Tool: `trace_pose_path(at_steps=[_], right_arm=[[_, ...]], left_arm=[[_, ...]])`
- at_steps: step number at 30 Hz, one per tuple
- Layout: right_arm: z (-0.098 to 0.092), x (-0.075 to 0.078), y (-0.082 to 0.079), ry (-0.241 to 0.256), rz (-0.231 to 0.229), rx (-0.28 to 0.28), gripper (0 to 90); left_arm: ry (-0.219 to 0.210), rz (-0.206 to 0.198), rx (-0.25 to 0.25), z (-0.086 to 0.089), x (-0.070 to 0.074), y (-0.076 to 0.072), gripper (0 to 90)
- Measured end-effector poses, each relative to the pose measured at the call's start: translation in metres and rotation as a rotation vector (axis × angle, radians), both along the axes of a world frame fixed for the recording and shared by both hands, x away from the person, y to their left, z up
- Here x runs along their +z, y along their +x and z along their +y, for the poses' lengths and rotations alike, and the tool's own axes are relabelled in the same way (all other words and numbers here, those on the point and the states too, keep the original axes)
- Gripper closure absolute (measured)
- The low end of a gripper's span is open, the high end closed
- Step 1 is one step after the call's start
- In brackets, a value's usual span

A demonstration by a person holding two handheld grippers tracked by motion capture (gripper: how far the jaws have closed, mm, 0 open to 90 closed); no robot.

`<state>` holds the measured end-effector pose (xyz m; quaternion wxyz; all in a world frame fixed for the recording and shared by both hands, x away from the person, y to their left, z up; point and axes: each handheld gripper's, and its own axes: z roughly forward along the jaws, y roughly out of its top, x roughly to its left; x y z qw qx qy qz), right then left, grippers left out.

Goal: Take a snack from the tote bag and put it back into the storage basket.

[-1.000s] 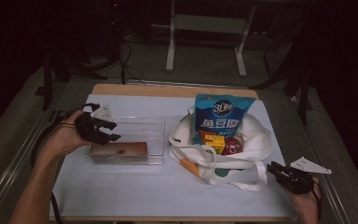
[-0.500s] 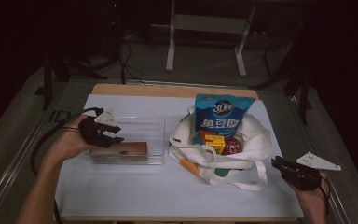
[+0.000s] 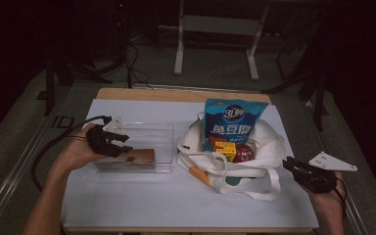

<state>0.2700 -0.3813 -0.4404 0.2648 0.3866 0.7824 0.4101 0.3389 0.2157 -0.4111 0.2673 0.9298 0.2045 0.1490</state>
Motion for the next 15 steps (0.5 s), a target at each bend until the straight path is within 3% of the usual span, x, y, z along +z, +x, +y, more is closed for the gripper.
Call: trace_pose_path(at_steps=[4, 15], right_arm=[[0.003, 0.004, 0.002, -0.009, -0.006, 0.014, 73.8], [0.013, 0.002, 0.002, -0.010, -0.003, 0.041, 73.6]], left_arm=[[-0.003, -0.002, 0.003, 0.000, 0.000, 0.000, 56.7], [-0.073, -0.032, -0.001, -0.008, 0.011, 0.002, 56.0]])
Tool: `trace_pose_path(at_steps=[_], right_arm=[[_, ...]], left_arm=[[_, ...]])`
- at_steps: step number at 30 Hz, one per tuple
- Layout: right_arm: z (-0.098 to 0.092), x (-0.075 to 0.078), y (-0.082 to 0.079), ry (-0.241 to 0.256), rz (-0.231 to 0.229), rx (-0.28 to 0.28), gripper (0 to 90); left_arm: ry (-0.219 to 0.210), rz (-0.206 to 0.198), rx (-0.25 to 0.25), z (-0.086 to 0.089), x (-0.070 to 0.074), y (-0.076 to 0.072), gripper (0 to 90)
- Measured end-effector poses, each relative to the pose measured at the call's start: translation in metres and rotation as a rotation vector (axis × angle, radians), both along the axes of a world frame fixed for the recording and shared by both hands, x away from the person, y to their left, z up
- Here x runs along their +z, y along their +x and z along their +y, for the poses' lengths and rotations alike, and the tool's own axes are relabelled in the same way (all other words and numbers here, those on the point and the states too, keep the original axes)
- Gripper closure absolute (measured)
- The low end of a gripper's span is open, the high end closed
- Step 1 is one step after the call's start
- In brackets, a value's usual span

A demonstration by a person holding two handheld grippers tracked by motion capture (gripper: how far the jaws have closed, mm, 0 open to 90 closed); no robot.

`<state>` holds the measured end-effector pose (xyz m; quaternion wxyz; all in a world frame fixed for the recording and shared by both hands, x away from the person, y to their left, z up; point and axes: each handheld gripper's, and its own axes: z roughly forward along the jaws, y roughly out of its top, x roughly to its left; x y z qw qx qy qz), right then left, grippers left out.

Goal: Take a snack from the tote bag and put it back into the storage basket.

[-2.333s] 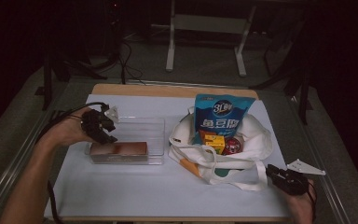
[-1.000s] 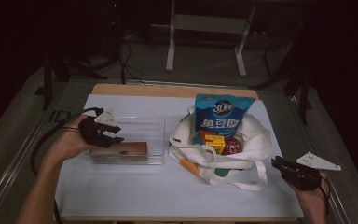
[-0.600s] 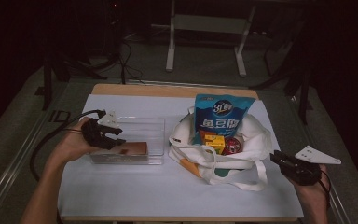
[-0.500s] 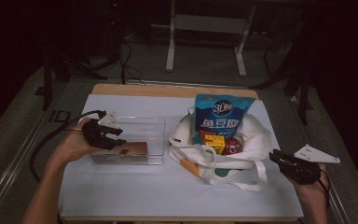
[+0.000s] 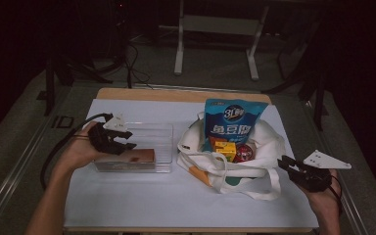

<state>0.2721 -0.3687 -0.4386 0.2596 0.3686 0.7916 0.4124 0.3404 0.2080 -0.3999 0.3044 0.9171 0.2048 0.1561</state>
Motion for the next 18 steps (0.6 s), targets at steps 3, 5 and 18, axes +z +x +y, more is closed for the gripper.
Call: trace_pose_path(at_steps=[3, 5, 18], right_arm=[[0.001, -0.001, -0.001, 0.006, 0.003, 0.001, 73.5], [0.002, -0.002, -0.001, 0.007, 0.001, 0.004, 73.5], [-0.004, -0.010, -0.012, 0.042, 0.002, -0.019, 73.0]], left_arm=[[-0.032, -0.006, -0.013, -0.005, 0.006, 0.001, 56.0], [-0.053, -0.003, -0.024, -0.009, 0.010, 0.003, 55.7], [-0.084, -0.035, -0.034, -0.037, 0.023, 0.015, 54.7]])
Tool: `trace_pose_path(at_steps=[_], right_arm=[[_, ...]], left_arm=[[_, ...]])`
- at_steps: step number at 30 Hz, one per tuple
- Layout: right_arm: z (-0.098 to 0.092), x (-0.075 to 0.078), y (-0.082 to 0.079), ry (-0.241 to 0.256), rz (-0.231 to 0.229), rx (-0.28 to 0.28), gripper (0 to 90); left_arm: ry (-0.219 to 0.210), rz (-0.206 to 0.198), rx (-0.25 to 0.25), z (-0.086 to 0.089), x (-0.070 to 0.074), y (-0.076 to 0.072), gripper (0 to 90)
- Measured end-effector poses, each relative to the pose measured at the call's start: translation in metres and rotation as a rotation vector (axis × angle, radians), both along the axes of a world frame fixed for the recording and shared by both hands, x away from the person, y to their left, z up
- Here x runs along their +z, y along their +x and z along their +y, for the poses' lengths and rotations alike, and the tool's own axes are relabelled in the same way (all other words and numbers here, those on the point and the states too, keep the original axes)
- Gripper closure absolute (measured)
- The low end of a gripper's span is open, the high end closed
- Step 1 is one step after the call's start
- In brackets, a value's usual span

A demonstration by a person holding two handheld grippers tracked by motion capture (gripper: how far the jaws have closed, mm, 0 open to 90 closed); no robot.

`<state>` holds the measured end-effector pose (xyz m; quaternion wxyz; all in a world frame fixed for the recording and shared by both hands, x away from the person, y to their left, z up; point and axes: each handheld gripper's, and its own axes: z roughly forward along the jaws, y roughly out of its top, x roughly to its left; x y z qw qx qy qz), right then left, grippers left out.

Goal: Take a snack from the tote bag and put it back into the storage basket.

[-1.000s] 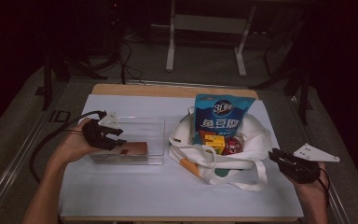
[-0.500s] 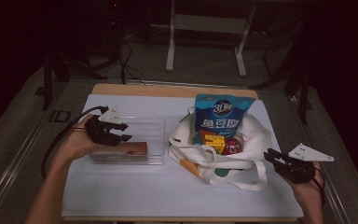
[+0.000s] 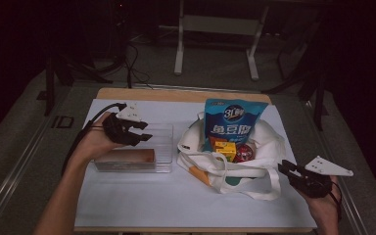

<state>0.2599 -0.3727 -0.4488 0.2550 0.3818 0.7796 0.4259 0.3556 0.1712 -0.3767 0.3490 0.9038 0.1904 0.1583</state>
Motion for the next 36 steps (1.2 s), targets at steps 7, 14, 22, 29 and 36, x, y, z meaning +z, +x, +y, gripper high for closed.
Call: trace_pose_path(at_steps=[7, 14, 22, 29, 36], right_arm=[[-0.008, -0.008, -0.007, 0.014, 0.012, -0.023, 73.1], [-0.013, -0.016, -0.010, 0.021, 0.032, -0.040, 73.1], [-0.017, -0.023, -0.012, 0.028, 0.049, -0.049, 73.0], [-0.019, -0.029, -0.012, 0.031, 0.063, -0.054, 72.9], [-0.021, -0.032, -0.012, 0.036, 0.071, -0.057, 72.9]], left_arm=[[-0.016, -0.007, -0.015, -0.013, 0.011, 0.005, 56.2], [-0.028, -0.006, -0.034, -0.026, 0.018, 0.009, 56.3], [-0.023, -0.005, -0.058, -0.043, 0.025, 0.018, 56.9], [0.004, -0.003, -0.074, -0.058, 0.030, 0.028, 57.3], [0.005, -0.006, -0.092, -0.071, 0.034, 0.034, 57.1]])
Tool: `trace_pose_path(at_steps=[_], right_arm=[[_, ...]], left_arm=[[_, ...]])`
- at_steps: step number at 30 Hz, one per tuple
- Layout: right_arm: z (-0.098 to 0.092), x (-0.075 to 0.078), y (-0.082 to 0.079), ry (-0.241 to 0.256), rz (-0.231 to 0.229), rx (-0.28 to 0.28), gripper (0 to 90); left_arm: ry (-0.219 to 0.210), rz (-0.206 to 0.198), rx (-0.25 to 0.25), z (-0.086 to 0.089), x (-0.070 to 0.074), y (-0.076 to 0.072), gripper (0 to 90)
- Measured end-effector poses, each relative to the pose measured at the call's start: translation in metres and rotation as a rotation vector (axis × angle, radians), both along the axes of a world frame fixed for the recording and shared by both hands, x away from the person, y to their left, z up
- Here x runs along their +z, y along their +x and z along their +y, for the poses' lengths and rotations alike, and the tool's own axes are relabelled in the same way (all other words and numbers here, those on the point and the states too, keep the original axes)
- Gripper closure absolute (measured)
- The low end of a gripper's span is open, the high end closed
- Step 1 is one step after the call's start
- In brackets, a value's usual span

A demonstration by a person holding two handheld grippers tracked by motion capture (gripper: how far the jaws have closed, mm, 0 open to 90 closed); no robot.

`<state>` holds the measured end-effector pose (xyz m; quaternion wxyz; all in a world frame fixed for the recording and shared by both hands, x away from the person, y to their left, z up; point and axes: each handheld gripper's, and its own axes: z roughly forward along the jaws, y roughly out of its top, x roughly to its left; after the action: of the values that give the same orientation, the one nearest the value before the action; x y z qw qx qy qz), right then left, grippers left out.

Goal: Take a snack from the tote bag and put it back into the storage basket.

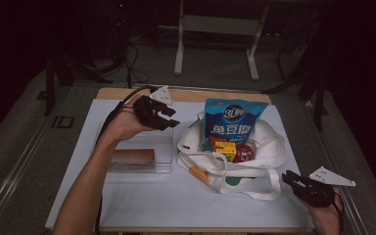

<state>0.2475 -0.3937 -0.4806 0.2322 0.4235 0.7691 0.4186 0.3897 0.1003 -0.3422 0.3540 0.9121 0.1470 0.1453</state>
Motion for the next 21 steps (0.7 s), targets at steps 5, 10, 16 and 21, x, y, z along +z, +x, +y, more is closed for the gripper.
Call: trace_pose_path(at_steps=[5, 10, 16, 21], right_arm=[[0.000, -0.002, 0.000, 0.003, 0.004, 0.001, 72.9], [0.000, -0.004, 0.001, 0.002, 0.008, 0.006, 72.7], [0.000, -0.002, 0.000, 0.004, 0.002, 0.005, 72.7], [-0.002, 0.003, -0.002, 0.000, -0.011, 0.006, 72.7]], left_arm=[[-0.006, 0.002, -0.009, -0.007, 0.003, 0.003, 56.4], [-0.006, 0.001, -0.023, -0.017, 0.006, 0.007, 56.4], [-0.004, 0.000, -0.036, -0.033, 0.010, 0.013, 55.7], [0.007, 0.004, -0.042, -0.043, 0.011, 0.016, 55.0]])
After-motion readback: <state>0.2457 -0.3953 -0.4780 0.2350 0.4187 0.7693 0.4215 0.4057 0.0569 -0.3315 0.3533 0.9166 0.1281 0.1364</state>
